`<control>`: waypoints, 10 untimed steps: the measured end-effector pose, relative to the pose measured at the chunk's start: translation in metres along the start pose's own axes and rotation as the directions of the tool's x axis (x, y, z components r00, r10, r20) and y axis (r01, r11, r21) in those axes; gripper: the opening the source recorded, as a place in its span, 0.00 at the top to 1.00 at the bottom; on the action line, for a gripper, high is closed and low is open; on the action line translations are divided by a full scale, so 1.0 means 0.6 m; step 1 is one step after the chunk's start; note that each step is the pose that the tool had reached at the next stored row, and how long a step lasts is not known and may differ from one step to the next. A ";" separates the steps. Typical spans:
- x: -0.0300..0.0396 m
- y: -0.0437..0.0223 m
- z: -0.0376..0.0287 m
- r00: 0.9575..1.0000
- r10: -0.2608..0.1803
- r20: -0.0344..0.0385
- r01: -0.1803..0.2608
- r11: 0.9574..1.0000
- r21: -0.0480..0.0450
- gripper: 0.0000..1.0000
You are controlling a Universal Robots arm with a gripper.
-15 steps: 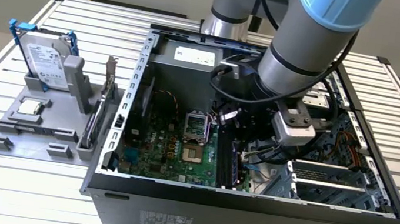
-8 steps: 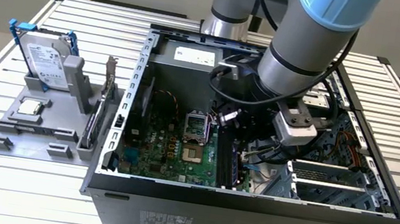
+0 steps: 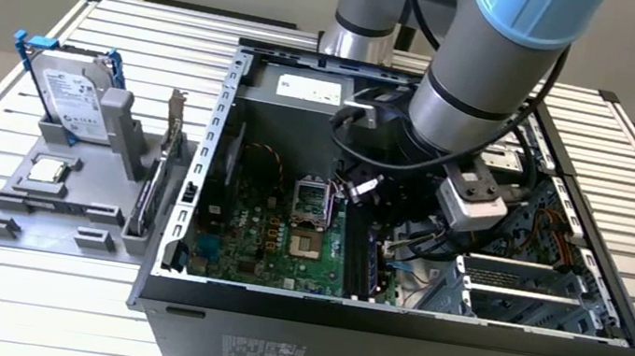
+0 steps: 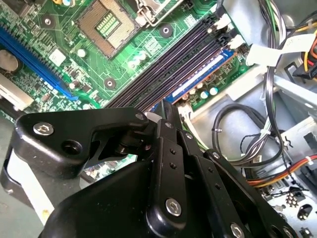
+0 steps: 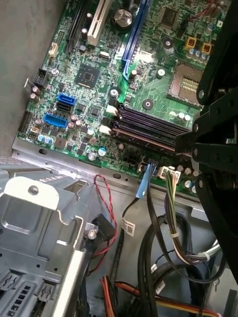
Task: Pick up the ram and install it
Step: 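Press down the ram until it locks into place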
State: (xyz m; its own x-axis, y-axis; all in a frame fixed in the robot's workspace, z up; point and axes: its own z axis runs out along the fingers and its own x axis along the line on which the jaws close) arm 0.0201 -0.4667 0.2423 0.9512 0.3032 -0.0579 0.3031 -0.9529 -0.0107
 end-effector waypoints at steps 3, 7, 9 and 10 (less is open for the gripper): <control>0.000 0.000 0.000 1.000 -0.027 0.000 0.027 1.000 -0.002 1.00; 0.000 0.000 0.000 0.998 -0.058 0.000 0.058 0.998 -0.003 1.00; 0.000 0.000 0.000 0.997 -0.075 -0.001 0.075 0.997 -0.004 1.00; 0.000 0.000 0.000 0.997 -0.082 -0.001 0.082 0.997 -0.003 1.00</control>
State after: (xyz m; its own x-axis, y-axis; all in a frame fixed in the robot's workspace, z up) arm 0.0201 -0.4666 0.2423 0.9232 0.3802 -0.0556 0.3801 -0.9249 -0.0123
